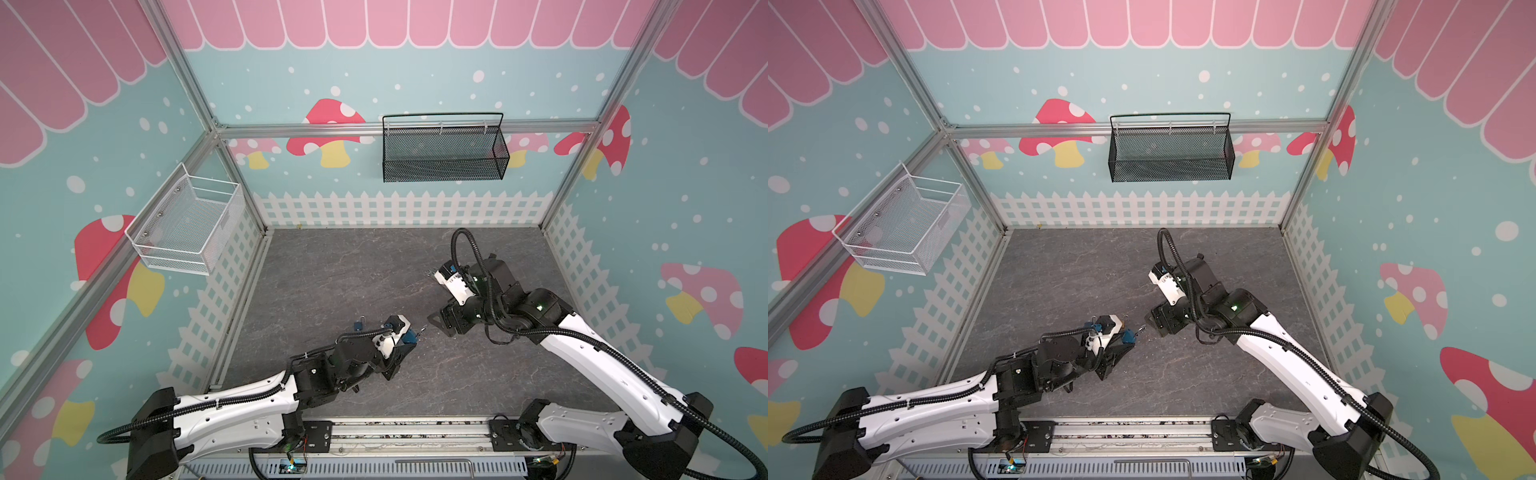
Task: Unlock with the key
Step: 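Open the right gripper and draw it back from the key and padlock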
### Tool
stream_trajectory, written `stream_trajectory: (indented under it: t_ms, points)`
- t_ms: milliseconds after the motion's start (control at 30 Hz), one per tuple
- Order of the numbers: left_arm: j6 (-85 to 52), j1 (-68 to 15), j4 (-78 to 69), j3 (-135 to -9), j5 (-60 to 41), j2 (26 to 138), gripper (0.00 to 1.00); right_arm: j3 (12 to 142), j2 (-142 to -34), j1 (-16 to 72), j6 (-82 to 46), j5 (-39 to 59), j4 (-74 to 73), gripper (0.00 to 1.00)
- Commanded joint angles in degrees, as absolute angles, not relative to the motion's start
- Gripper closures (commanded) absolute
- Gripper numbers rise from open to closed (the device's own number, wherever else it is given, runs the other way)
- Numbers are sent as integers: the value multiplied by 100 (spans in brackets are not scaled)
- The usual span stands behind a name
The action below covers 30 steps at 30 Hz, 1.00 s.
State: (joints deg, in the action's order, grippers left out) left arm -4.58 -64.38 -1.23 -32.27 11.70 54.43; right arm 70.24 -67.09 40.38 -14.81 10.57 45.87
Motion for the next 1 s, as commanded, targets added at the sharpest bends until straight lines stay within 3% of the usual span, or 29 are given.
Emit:
stream_trajectory:
  t_ms: [0, 567, 967]
  points:
    - [-303, -6447, -426, -3341, 1047, 5368, 100, 6965, -6867, 3979, -1389, 1191, 4494, 19]
    - [-365, -6439, -524, -3290, 1160, 5290, 100, 6468, -6501, 3955, -1228, 1973, 4379, 18]
    - [-1411, -6440, 108, -3835, 1960, 5783, 100, 6238, -6285, 3484, -1797, 443, 4428, 15]
